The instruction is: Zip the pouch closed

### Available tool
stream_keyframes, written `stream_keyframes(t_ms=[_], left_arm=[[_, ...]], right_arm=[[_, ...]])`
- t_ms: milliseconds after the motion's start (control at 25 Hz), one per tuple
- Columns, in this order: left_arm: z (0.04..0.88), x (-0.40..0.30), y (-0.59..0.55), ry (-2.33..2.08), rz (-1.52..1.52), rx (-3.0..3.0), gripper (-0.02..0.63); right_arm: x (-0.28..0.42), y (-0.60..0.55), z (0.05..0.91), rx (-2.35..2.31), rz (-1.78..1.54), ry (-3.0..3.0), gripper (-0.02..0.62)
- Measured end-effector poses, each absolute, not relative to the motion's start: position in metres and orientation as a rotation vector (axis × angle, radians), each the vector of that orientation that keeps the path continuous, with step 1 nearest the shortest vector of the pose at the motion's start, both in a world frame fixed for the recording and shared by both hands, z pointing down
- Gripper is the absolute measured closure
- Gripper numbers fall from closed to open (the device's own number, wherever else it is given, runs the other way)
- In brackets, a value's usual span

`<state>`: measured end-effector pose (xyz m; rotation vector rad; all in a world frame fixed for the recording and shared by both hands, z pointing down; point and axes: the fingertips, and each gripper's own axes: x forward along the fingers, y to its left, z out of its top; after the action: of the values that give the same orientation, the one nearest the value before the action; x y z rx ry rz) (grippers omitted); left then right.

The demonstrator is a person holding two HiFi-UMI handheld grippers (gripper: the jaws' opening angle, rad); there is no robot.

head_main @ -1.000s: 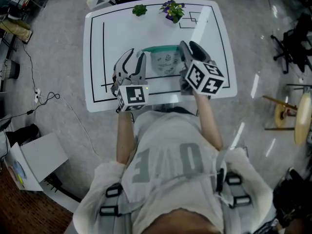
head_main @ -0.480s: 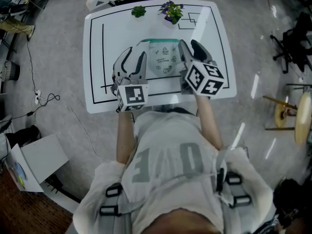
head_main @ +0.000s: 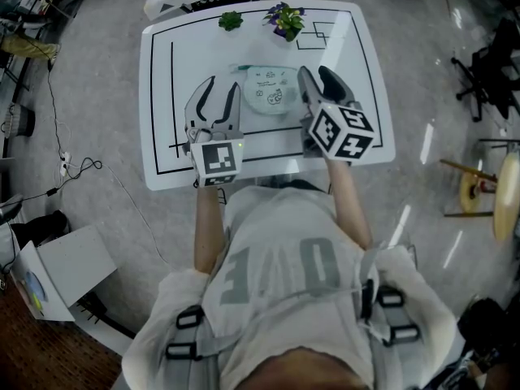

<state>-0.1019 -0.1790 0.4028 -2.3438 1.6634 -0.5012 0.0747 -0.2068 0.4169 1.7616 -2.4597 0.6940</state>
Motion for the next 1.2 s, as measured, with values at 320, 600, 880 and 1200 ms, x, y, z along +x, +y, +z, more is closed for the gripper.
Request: stream_keyframes(t_ms=[320, 600, 880, 1200], left_arm=[[0.373, -0.108, -0.181, 1.725, -0.379, -2.364, 0.454], [0.316, -0.107, -0.182, 1.802, -0.076, -2.387, 0.476], [0.287, -0.103, -0.174, 1.858, 0.053, -2.315, 0.599], [0.295, -0.107, -0.18, 1.893, 0.026, -2.332, 0.6]], right_arm=[[0.073, -0.209, 0.39, 1.76, 0.429, -2.511, 0.443], [0.059, -0.2, 0.337, 1.714, 0.073, -2.637, 0.48], [0.053, -0.194, 0.314, 1.741, -0.079, -2.662, 0.587], [0.05, -0.194, 0.33, 1.704, -0.057, -2.598, 0.588]])
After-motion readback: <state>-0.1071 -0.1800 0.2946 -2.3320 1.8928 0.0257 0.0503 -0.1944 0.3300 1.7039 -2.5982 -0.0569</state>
